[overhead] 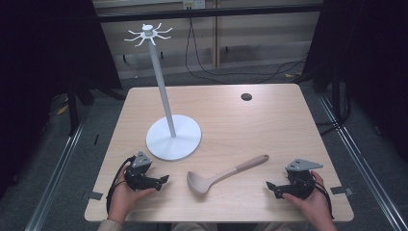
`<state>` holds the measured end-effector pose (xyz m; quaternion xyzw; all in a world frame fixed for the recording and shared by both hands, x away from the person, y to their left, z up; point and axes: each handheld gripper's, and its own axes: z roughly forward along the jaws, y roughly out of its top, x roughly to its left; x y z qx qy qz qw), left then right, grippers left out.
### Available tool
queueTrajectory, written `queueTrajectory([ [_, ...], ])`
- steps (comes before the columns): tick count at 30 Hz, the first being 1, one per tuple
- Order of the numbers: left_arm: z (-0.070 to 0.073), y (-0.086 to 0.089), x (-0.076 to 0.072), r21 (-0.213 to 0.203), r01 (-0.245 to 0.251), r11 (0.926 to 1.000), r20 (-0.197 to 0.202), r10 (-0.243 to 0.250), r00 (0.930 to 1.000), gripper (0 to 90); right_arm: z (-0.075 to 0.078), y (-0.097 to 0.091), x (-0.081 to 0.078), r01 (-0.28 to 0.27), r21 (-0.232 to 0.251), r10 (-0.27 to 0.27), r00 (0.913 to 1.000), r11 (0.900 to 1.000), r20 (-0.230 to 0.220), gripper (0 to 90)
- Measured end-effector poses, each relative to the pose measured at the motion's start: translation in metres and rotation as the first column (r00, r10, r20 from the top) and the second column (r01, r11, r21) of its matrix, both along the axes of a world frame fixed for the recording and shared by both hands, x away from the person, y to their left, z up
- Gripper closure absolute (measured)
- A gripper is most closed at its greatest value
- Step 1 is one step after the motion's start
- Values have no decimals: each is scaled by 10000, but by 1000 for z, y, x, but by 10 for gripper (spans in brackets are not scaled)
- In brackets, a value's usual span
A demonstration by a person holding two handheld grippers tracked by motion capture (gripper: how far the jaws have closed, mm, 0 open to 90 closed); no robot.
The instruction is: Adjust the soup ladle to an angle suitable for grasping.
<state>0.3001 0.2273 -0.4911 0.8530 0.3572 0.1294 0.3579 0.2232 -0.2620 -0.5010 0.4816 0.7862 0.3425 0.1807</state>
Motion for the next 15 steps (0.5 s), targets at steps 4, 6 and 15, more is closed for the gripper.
queueTrajectory([
  [4,1,-5,-1,134,213,9997,-169,-211,9996,108,3,0,1,48,-56,-47,9995,10000,299,82],
  [6,1,-7,-2,27,303,9995,-367,-302,9989,108,7,1,2,122,71,-126,9988,9999,471,105],
  [15,9,-1,-12,-16,214,9998,-258,-214,9994,105,11,-2,17,510,164,-519,9969,9986,584,365],
])
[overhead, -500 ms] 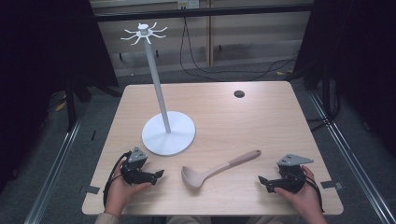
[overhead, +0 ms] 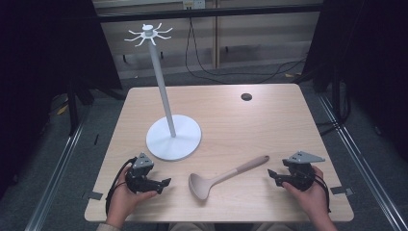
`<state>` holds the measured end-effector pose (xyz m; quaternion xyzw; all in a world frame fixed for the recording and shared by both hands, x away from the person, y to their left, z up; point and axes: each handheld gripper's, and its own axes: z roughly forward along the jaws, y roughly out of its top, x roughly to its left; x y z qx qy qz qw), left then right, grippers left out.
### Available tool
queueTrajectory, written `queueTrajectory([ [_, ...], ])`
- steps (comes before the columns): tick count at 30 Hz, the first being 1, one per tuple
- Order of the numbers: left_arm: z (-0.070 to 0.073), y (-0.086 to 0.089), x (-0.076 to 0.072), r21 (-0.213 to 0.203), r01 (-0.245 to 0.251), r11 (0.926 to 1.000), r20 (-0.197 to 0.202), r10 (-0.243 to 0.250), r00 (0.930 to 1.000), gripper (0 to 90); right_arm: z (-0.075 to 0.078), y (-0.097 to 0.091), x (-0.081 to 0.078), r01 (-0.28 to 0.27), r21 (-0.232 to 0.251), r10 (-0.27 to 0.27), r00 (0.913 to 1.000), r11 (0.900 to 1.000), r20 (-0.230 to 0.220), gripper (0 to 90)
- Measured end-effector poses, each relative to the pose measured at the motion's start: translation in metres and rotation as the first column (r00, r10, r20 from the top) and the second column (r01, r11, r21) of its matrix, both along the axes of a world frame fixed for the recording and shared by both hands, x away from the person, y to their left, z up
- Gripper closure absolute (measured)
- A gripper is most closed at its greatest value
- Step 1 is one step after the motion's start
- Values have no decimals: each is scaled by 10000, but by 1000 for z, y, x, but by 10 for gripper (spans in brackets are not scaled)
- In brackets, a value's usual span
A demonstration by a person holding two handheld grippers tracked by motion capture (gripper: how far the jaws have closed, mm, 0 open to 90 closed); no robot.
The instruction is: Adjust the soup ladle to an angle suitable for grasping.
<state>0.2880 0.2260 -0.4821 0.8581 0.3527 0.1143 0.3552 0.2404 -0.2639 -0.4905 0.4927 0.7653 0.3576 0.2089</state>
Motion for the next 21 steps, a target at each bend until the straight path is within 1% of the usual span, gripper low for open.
queueTrajectory([
  [1,0,0,0,0,0,10000,0,0,10000,105,0,0,0,0,0,0,10000,10000,0,365],
  [2,1,2,-4,11,-86,10000,38,86,10000,106,0,2,5,-140,-182,139,9999,9997,-53,459],
  [4,2,5,-7,9,-114,9999,122,114,9999,106,0,4,9,-148,-307,147,9999,9994,-15,546],
  [5,2,7,-8,-63,-207,9998,88,207,9997,106,0,5,12,-151,-350,152,9999,9993,17,586],
  [7,3,9,-10,-58,-236,9997,75,236,9997,106,2,7,17,-212,-358,219,9996,9991,169,667],
  [8,3,12,-11,-36,-286,9996,140,286,9995,106,2,7,17,-212,-358,219,9996,9991,169,667],
  [9,4,15,-14,-28,-395,9992,86,396,9992,107,4,8,22,-121,-519,139,9993,9986,333,739],
  [11,4,19,-17,-28,-502,9987,131,503,9987,107,5,9,26,-59,-401,76,9991,9992,422,788],
  [14,4,23,-20,-84,-630,9980,150,631,9979,108,5,7,32,71,-473,-47,9987,9989,517,851],
  [15,4,24,-20,-19,-611,9981,151,611,9980,108,5,6,34,83,-495,-55,9984,9987,570,872],
  [16,4,25,-21,-59,-652,9979,155,653,9977,109,4,4,35,116,-556,-86,9985,9984,543,892],
  [19,4,25,-22,-94,-662,9978,141,664,9977,109,0,1,39,333,-550,-310,9986,9979,424,900],
  [21,3,25,-21,-93,-645,9979,129,646,9978,110,-2,0,43,376,-716,-348,9986,9967,406,900],
])
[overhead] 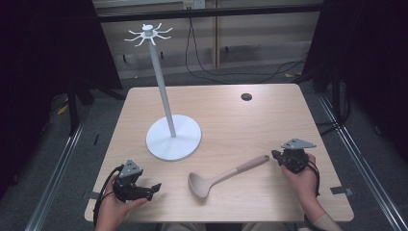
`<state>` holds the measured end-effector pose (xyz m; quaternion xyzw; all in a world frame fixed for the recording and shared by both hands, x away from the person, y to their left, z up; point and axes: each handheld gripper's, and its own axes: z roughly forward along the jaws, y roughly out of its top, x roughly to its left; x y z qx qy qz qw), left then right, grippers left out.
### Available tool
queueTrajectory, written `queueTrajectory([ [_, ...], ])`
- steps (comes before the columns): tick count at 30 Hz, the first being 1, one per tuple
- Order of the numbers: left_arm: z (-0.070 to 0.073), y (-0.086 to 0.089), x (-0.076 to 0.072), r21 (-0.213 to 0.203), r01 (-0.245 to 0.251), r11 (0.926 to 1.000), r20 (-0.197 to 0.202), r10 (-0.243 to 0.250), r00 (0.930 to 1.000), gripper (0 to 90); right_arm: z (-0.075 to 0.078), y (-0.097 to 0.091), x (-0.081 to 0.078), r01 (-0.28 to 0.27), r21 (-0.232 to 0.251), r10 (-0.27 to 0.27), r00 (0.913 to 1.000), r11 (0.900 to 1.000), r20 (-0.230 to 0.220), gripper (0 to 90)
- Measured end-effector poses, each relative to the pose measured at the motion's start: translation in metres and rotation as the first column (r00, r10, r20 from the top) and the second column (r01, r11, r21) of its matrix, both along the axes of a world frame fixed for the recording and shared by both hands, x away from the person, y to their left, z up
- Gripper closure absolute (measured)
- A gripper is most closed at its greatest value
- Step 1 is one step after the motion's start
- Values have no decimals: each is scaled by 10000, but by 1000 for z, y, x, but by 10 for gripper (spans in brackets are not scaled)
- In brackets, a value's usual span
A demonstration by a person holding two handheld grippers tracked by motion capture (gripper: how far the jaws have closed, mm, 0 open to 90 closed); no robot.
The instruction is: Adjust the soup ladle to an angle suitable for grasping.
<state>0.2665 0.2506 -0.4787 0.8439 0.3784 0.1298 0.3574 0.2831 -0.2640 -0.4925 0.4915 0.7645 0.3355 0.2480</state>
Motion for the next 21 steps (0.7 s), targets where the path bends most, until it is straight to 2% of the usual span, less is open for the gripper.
queueTrajectory([
  [6,0,-1,1,22,45,10000,-24,-45,10000,110,-4,0,6,-108,21,108,9999,9999,-14,900],
  [9,0,-2,1,-7,44,10000,-14,-44,10000,110,-10,1,13,-172,-185,169,9997,9997,-186,900],
  [12,0,-2,1,10,50,10000,-4,-50,10000,110,-13,2,15,-197,-50,194,9988,9998,-447,900],
  [14,-1,-1,2,30,52,10000,-43,-52,10000,110,-14,3,16,-311,13,312,9984,9995,-465,900],
  [15,0,0,2,62,57,10000,-71,-57,10000,110,-13,6,16,-475,-261,462,9978,9985,-475,900],
  [16,0,0,2,52,43,10000,-44,-42,10000,110,-12,6,16,-514,-290,500,9975,9983,-497,900],
  [18,0,0,2,31,11,10000,-62,-10,10000,110,-13,7,15,-524,-84,518,9972,9986,-543,900],
  [21,1,-1,2,114,38,9999,43,-38,10000,110,-12,10,14,-585,-50,581,9966,9983,-592,900],
])
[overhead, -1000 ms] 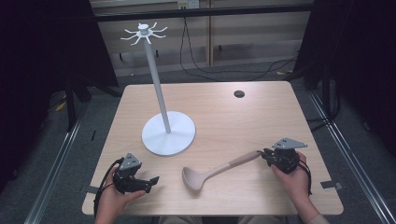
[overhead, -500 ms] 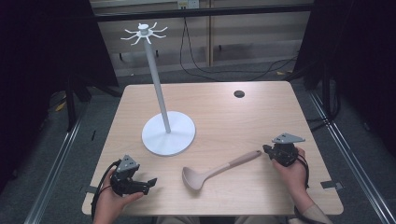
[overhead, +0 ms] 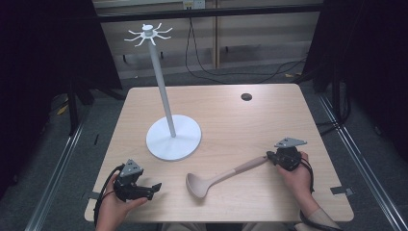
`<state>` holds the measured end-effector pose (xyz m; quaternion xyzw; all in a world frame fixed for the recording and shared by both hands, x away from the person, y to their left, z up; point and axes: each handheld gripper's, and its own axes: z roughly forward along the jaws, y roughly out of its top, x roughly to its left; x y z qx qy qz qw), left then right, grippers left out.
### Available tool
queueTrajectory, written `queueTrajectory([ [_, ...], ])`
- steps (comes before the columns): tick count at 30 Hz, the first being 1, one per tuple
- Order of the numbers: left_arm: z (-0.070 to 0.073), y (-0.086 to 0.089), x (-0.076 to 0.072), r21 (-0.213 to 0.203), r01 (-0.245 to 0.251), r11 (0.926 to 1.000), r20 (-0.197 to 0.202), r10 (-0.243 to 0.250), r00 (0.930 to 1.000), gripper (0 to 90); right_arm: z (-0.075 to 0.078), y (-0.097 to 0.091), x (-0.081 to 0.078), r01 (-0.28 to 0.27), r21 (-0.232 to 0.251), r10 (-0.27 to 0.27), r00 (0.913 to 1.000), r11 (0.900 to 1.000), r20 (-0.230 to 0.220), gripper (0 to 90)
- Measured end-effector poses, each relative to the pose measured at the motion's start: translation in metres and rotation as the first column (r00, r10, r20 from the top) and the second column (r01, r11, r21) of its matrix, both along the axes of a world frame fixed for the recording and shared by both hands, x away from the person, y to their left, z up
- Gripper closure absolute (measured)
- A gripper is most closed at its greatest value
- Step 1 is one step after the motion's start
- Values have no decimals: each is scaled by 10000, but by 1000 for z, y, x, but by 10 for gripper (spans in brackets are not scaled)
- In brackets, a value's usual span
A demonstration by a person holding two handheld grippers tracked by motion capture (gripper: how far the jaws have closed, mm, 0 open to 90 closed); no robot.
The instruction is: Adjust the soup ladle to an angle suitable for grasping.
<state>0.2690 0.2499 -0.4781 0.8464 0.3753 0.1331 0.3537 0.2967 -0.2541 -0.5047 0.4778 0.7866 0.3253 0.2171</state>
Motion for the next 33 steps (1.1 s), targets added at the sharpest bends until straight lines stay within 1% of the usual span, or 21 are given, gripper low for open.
queueTrajectory([
  [5,0,-1,1,-19,7,10000,-70,-7,10000,110,0,6,-2,-13,100,14,10000,9999,-95,900],
  [6,0,-1,1,-36,25,10000,-61,-25,10000,110,0,9,-3,-149,77,150,9999,9999,-55,900],
  [10,0,0,2,40,-24,10000,-31,24,10000,110,1,14,-4,-229,80,230,9997,9997,-78,900],
  [11,0,0,2,16,-52,10000,-65,52,10000,110,1,15,-4,-241,93,242,9997,9997,-60,900],
  [12,0,1,2,21,-50,10000,-61,50,10000,110,1,17,-5,-170,123,172,9998,9998,-143,900],
  [14,1,1,2,25,-65,10000,-66,65,10000,110,1,19,-5,-273,74,274,9996,9996,-104,900],
  [16,1,1,2,12,-9,10000,-75,9,10000,110,1,22,-6,-300,160,302,9994,9994,-146,900],
  [21,2,2,3,48,-2,10000,-85,2,10000,110,1,28,-7,-482,152,485,9987,9987,-170,900],
  [25,2,2,4,27,-54,10000,-130,55,9999,110,1,28,-7,-487,223,491,9987,9986,-152,900],
  [28,1,1,4,32,-20,10000,-160,20,9999,110,1,27,-7,-493,196,496,9987,9986,-122,877],
  [31,1,1,4,24,-29,10000,-167,29,9999,110,2,26,-7,-468,289,472,9988,9985,-115,866],
  [33,2,0,4,6,-11,10000,-155,11,9999,110,4,25,-7,-390,376,388,9992,9985,51,853],
])
